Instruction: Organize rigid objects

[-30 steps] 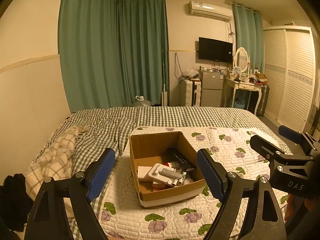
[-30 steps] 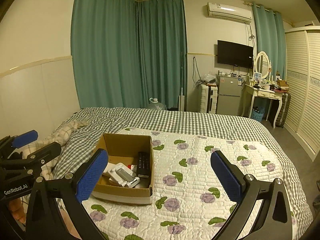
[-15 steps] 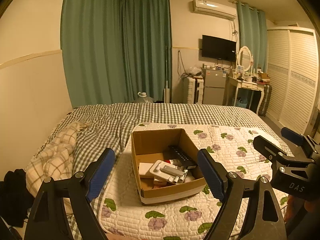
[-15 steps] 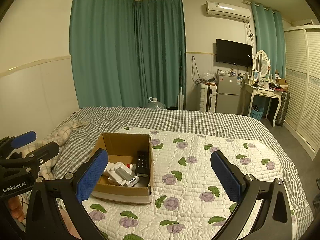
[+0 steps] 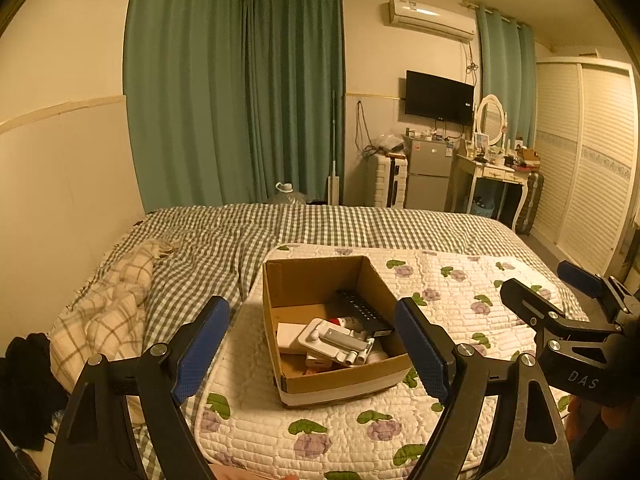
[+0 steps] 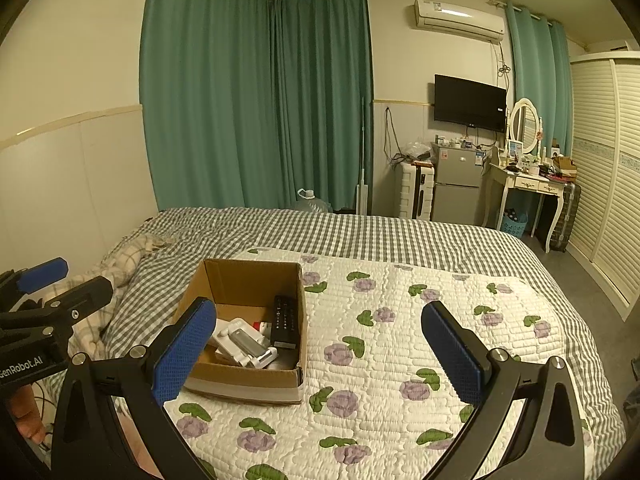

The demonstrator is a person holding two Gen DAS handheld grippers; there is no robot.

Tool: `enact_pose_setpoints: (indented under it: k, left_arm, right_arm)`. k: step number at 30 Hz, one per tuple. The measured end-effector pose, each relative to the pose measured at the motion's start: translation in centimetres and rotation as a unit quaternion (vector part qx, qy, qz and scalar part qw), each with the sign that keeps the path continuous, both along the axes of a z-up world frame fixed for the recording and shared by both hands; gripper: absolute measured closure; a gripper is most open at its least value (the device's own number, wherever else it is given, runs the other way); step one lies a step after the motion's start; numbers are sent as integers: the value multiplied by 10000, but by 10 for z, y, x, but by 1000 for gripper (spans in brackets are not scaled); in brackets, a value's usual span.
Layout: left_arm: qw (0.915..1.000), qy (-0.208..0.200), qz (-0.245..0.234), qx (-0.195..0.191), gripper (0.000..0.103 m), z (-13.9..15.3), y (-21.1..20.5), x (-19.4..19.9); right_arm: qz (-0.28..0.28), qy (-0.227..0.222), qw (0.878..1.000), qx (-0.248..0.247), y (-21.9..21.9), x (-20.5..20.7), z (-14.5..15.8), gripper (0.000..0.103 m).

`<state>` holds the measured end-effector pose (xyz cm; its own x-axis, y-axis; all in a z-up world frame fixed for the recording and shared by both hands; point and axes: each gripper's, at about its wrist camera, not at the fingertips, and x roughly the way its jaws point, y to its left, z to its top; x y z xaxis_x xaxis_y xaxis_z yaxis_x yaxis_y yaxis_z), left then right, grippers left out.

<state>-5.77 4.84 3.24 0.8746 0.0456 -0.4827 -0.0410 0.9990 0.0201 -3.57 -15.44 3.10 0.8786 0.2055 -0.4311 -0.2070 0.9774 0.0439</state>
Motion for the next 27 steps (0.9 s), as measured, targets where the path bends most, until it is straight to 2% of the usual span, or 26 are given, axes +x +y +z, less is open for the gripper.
enact_pose_setpoints:
  k: [27]
  left_arm:
    - [9999,82,-99,84,16,-3,-2,1]
  right_arm:
    - [56,47,10000,-46,1,0,-4,0]
